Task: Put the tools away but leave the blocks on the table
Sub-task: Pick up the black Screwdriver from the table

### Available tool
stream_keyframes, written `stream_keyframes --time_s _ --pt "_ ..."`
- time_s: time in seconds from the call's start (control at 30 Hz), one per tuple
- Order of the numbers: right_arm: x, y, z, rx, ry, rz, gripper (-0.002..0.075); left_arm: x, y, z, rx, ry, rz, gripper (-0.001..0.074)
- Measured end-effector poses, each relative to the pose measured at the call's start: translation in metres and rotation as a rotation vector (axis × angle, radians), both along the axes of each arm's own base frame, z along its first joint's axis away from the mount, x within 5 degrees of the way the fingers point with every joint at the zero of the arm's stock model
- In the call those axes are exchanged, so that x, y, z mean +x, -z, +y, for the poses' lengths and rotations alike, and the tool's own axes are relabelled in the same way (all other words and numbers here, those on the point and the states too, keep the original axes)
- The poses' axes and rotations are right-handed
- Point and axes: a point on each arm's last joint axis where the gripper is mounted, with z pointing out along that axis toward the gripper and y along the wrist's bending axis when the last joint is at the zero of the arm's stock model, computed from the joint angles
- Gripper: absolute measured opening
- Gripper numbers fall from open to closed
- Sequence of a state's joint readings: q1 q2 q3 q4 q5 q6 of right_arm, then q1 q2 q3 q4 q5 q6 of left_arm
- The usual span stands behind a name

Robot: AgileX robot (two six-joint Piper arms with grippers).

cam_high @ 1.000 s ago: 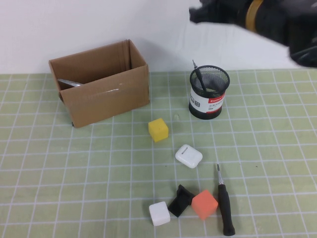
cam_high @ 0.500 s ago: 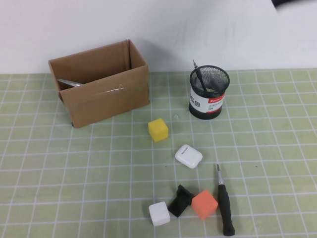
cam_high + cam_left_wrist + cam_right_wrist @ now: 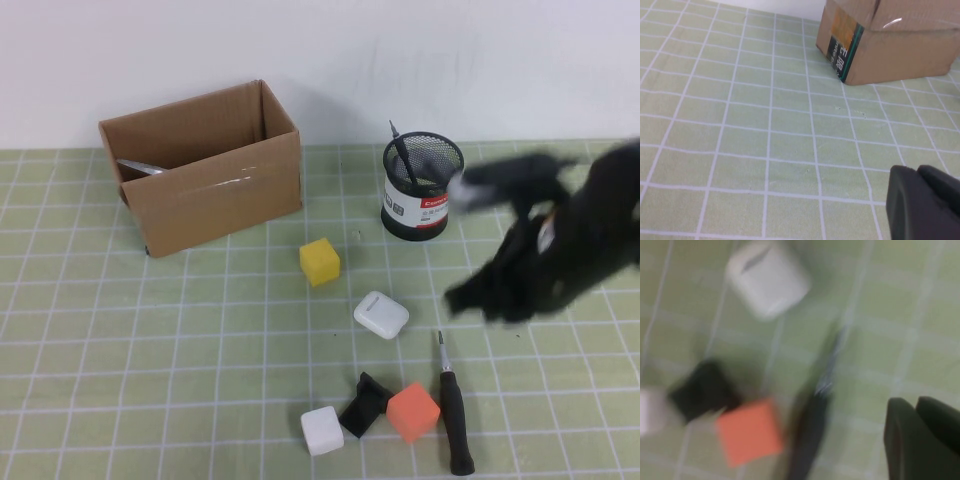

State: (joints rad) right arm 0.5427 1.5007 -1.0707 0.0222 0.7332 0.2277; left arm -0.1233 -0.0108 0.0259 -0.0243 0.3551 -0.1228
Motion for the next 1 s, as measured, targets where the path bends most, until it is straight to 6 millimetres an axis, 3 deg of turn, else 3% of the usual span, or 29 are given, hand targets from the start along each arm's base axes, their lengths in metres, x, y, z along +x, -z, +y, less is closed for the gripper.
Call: stream_keyframes --time_s 0.23,0.53,1.0 --pt "-0.026 0.022 0.021 -0.006 -0.037 0.046 0.0002 0.0 0.0 0.0 0.0 0.0 0.0 -0.0004" --pt "-0.025 0.032 0.022 -0.012 0.053 0.098 0.0218 0.0 0.0 0.0 0.0 0.0 0.0 -0.0004" --pt "-0.007 0.08 0.035 -0.042 0.1 0.167 0.0219 0.0 0.0 0.0 0.0 0.0 0.0 -0.0004"
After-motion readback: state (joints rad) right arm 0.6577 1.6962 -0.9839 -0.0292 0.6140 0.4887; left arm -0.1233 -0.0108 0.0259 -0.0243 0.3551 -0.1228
